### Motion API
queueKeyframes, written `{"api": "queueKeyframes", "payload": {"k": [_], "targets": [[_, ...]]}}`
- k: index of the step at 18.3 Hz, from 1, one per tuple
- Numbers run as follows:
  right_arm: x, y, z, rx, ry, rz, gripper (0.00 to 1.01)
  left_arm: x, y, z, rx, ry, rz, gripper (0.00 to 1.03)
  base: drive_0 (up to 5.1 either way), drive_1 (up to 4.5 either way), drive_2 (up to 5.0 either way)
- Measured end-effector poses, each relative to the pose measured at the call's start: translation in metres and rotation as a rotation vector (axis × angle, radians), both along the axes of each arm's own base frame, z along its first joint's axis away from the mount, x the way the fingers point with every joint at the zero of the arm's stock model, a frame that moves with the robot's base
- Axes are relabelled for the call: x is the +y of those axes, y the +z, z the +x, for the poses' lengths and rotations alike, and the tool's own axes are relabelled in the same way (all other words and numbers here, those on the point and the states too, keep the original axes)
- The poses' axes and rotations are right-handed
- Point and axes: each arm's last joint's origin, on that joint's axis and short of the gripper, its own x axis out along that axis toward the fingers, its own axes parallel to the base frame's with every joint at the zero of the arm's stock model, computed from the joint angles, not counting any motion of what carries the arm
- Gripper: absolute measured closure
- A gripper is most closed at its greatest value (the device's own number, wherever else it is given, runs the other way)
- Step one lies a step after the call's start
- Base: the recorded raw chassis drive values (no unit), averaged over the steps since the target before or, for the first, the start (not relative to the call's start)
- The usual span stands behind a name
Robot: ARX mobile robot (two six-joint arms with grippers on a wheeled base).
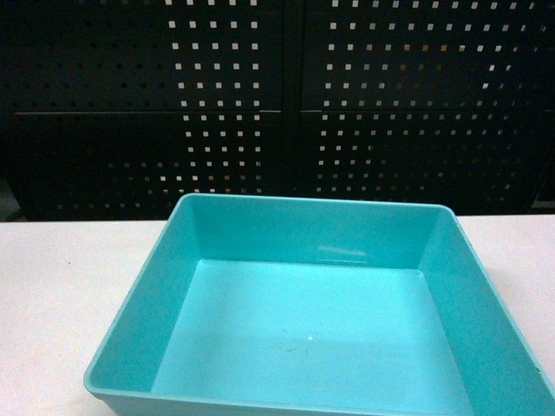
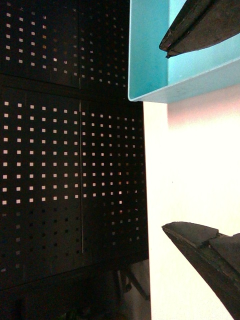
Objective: Stack blue boxes stably on right
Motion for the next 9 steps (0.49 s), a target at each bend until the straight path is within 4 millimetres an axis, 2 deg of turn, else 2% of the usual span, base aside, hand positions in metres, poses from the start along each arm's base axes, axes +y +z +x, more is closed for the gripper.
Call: {"api": "queueKeyframes", "payload": {"k": [9], "targets": [[0.0,0.0,0.0,0.0,0.0,0.0,0.03,0.0,0.0,0.0,0.0,0.0,0.0,0.05,0.0,0.0,0.0]]}}
